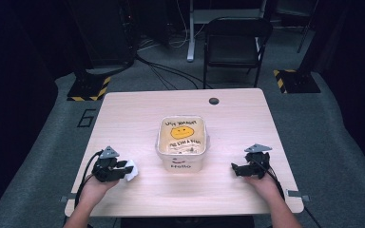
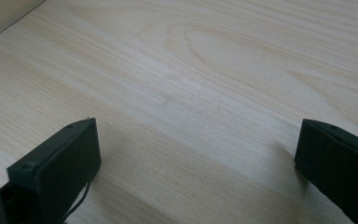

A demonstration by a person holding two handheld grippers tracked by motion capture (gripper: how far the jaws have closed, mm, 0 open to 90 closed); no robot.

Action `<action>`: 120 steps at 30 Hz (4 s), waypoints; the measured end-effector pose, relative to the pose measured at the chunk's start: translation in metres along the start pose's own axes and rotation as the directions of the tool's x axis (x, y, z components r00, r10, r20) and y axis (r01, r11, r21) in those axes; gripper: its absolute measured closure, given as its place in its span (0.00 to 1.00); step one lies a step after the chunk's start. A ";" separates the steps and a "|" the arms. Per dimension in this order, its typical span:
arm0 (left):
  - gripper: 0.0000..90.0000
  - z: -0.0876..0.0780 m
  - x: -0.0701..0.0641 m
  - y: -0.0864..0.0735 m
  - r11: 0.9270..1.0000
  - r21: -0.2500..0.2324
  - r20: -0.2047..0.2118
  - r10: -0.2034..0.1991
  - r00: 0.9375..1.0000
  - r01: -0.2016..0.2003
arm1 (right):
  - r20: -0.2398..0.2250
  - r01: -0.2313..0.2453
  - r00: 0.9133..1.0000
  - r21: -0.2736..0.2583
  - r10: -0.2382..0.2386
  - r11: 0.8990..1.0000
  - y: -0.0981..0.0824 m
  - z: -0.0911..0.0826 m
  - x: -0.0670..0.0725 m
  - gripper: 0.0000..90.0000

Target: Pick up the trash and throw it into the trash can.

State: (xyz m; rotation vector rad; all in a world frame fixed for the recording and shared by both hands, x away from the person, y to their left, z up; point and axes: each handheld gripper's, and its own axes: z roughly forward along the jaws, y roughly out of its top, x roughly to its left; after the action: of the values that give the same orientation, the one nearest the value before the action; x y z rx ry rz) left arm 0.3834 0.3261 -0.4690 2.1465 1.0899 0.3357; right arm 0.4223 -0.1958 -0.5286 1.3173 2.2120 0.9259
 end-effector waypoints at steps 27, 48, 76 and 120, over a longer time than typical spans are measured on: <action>0.67 -0.025 -0.014 0.055 0.997 -0.013 0.002 0.074 0.997 -0.073 | 0.004 -0.011 1.000 0.004 0.011 1.000 0.001 0.001 0.003 0.00; 0.68 -0.043 -0.024 0.106 0.994 -0.035 -0.025 0.102 0.995 -0.102 | 0.005 -0.020 1.000 0.002 0.020 1.000 0.002 0.002 0.004 0.00; 0.68 -0.046 -0.046 0.171 0.983 -0.070 -0.017 0.167 0.986 -0.168 | -0.008 -0.008 1.000 0.005 0.008 1.000 0.000 0.000 0.005 0.00; 0.68 0.019 -0.093 0.209 0.970 -0.024 0.064 0.245 0.968 -0.243 | -0.016 0.007 1.000 0.003 -0.007 1.000 0.000 0.000 0.005 0.00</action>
State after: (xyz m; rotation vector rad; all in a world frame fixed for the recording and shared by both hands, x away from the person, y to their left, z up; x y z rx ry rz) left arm 0.4626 0.1596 -0.3329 2.2646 0.7835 0.3814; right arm 0.4204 -0.1915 -0.5286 1.3075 2.2289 0.9343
